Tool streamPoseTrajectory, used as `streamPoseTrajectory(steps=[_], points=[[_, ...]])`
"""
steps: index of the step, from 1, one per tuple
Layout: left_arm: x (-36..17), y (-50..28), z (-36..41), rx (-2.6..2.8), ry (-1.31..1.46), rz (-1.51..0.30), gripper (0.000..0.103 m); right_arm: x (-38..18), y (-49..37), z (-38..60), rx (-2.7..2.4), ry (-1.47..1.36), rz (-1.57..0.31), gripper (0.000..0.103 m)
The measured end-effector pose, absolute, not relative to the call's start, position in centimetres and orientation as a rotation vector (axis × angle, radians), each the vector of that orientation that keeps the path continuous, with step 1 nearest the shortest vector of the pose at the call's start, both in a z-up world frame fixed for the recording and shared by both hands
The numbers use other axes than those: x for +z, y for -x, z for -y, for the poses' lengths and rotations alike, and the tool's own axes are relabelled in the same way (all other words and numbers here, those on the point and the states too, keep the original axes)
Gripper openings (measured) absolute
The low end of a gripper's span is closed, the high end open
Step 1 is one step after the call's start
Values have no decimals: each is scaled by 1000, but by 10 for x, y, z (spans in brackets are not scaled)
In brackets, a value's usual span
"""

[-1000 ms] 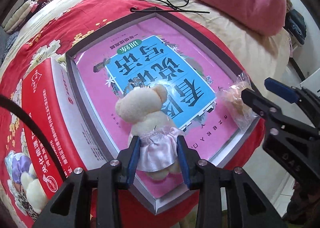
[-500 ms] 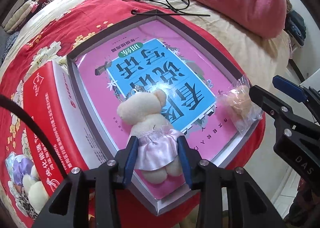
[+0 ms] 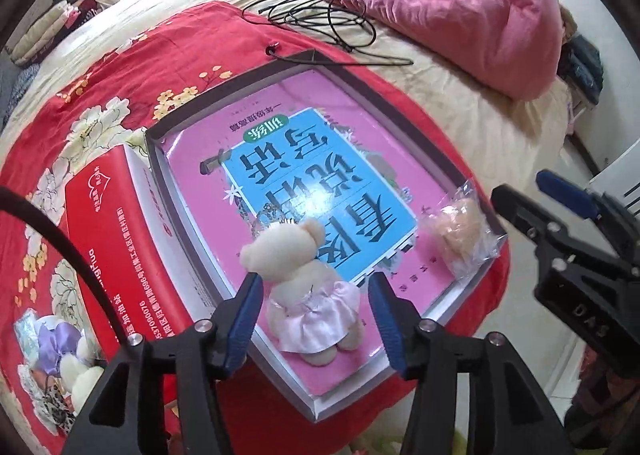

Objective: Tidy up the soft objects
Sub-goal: 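Lower and release the teddy bear with left tool while right tool releases the bun onto the tray, then move both tools back over the pile of items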

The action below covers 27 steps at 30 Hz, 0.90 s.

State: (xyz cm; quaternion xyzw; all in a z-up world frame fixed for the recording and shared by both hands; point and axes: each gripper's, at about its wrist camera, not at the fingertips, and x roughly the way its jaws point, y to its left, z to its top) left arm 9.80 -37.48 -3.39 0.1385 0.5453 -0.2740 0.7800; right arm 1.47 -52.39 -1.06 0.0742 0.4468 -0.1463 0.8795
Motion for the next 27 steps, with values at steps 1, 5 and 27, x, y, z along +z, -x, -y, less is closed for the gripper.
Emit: streamPoseTrajectory(steps=[1,5,27], points=[[-31,-99,372,-592,-286,-1173,57,-10,-14,524,-307,-154,-928,67],[-8,-100,360,-575,-248,-1125,59,-5,-12,522,-305,-159,-915,68],[19,-58,284,-497,-185,-1097,68,16,-16,461,-194,-109,-895,73]])
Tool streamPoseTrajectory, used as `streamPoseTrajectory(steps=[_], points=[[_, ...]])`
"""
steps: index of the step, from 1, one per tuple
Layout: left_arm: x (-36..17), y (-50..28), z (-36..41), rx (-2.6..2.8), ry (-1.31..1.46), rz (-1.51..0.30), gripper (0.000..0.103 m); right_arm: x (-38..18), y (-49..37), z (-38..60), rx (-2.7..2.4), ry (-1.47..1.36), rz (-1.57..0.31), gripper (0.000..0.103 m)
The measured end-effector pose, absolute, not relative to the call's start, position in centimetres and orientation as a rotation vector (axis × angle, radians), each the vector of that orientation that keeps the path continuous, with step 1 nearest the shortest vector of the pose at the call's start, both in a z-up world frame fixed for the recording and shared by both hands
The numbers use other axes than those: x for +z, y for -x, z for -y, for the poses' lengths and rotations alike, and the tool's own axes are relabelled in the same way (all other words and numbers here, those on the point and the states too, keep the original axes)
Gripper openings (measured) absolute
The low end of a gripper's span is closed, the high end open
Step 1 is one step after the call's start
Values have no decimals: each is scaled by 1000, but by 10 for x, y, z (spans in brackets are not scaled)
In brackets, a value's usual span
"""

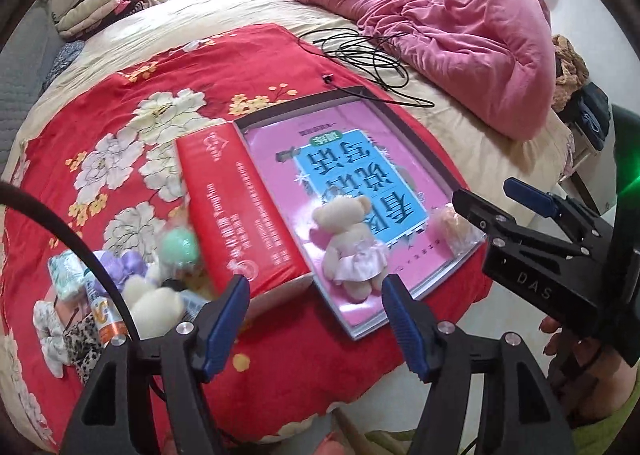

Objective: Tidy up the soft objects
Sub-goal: 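Move both tools back over the pile of items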

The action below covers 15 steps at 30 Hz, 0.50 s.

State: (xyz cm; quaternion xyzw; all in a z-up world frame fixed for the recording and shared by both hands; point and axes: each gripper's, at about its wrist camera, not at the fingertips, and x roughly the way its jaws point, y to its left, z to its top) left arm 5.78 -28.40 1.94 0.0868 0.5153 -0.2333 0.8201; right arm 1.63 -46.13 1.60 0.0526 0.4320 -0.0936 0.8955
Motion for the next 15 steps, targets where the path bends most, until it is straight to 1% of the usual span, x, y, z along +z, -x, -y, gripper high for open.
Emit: streamPoseTrajectory(steps=[5,8,15], points=[[25,-56,264,-475,-166,-1070,68,21,-20,443,-166,-90,-890,73],[27,-55,250,-449,-154,-1061,72,24,-22,431,-151,-76,-885,73],[30,-53,219,-401,-134,-1051,73,36,-26,405,-124,-58,-865,73]])
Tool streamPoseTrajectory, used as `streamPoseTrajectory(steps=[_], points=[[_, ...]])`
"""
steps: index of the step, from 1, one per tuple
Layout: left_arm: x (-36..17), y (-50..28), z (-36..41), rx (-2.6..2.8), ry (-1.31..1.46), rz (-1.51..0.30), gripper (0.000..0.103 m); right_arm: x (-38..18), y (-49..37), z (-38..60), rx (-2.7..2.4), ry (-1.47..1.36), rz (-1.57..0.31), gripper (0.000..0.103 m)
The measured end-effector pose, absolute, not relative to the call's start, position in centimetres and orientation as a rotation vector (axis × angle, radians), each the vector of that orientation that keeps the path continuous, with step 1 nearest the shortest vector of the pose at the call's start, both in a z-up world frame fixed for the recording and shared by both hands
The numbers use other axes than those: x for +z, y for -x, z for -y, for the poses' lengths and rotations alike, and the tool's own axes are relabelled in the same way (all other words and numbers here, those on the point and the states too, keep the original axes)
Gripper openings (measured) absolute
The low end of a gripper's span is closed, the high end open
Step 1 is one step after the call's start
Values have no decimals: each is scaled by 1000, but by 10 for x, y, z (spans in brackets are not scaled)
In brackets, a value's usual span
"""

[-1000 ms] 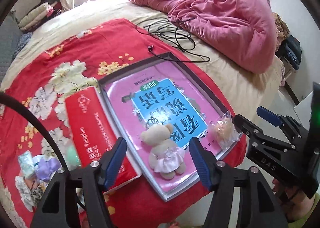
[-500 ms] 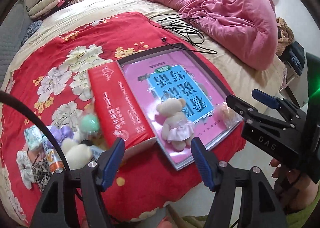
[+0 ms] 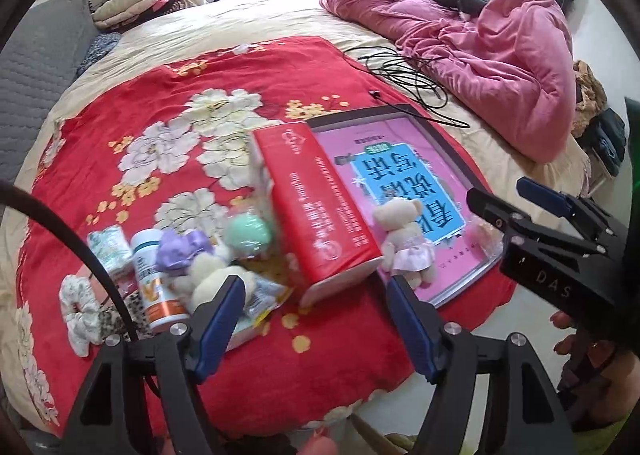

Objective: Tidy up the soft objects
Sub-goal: 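Move both tools back over the pile of items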

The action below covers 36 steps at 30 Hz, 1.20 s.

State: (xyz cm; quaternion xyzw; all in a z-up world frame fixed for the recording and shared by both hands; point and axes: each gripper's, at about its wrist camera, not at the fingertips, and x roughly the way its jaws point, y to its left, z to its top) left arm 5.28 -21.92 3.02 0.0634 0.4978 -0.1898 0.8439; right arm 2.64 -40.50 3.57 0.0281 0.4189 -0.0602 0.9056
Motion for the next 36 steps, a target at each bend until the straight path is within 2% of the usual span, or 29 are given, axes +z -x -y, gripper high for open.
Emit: streamPoseTrajectory(steps=[36], points=[[43,-65,31,-171,71,-1047,73,67,-60,246,106,108,-855,74]])
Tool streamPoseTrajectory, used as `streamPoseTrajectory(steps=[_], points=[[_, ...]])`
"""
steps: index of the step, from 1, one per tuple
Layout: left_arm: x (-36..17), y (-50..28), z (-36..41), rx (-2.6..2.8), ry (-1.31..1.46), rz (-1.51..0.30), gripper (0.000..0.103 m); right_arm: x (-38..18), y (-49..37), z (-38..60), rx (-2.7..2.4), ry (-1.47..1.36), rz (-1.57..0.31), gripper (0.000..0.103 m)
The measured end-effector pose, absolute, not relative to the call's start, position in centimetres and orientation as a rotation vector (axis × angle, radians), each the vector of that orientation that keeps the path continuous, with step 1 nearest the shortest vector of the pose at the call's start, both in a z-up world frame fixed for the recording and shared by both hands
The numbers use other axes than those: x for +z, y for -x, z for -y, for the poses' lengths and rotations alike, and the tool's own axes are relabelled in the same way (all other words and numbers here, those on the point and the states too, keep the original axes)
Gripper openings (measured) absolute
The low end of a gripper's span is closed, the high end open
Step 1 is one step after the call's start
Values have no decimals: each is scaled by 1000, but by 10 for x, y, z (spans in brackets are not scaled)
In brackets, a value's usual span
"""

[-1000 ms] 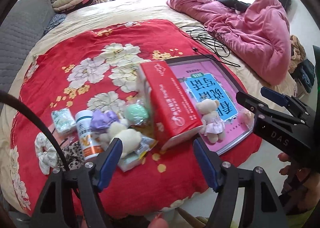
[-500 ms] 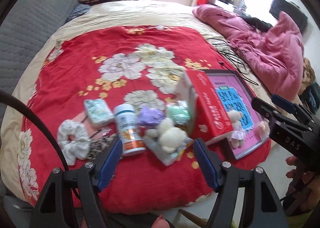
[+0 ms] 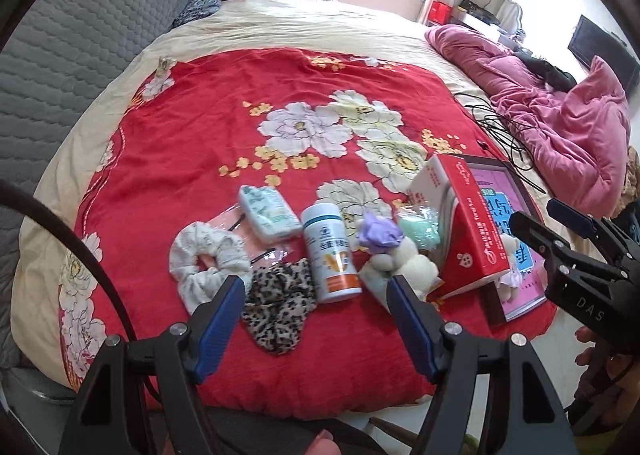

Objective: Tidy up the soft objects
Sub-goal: 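Move both tools back over the pile of items, then grasp the white floral scrunchie with left tool while right tool grasps the white plush bunny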

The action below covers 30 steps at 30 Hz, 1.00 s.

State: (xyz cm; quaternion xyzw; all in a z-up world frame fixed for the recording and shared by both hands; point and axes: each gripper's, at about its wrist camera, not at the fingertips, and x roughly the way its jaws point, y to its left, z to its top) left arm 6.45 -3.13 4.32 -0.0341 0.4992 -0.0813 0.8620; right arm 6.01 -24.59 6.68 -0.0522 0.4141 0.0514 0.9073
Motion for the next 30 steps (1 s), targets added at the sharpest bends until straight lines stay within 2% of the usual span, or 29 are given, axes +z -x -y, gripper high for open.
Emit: streamPoseTrajectory(steps=[10,21,30], points=[[30,-73,2,-123,105,-1075,73,46,-71,209,193,147,-917,74],[-10,-85,-36,-58,175,-1159,73,-3,-85,184,257,190,-1024,74],[-46,-103,-67,21,203,-1224,73,-19,-98,181,267,184,-1057,74]])
